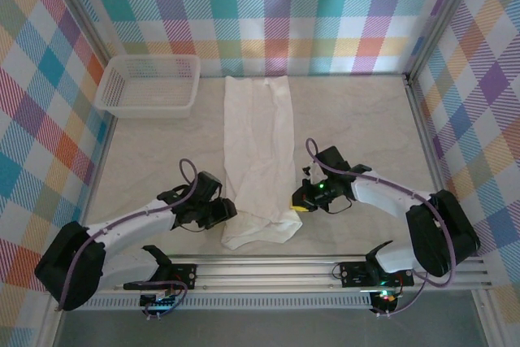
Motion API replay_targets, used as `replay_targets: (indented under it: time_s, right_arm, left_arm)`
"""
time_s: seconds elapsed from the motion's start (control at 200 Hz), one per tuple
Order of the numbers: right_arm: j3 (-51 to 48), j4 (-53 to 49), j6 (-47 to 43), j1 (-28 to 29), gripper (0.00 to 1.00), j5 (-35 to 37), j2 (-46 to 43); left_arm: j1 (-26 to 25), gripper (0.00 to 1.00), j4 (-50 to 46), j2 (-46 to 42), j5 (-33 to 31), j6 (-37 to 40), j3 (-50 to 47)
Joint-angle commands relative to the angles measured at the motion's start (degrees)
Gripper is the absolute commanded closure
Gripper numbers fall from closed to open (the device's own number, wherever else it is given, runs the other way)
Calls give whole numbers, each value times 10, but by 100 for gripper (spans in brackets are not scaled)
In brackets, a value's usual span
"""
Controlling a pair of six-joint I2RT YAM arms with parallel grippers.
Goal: Fold the inside-out t-shirt
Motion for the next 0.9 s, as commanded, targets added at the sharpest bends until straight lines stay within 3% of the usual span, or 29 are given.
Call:
replay_targets:
  time_s: [0.0,0.275,0.355,0.43,0.515,0.65,0.77,0.895]
  right_arm:
    - [-4,5,-3,3,100,-16,5]
    - [-11,19,11,3,100,-11,4]
    - [-11,18,12,3,100,-8,1]
    - [-12,13,12,3,100,1,-1]
    - [-19,8,13,3,100,11,-10]
    - [-63,9,12,3,100,15,-44]
    - [-114,-16,21,10,100,-1,-110]
    - [-103,-69,38,10,100,-3,-194]
  left_arm:
    - [-8,58,66,14,22,-15,-5]
    - [-8,61,92,46,28,-23,-7]
    - [-8,75,88,46,27,-22,-5]
    - [-9,100,83,47,28,-22,-2]
    - [-10,100,65,43,36,-13,-1]
    - [-46,100,-55,27,7,41,16]
    - [-96,100,-68,-20,8,7,-1]
    - [-100,100,-120,-91,-36,0,38]
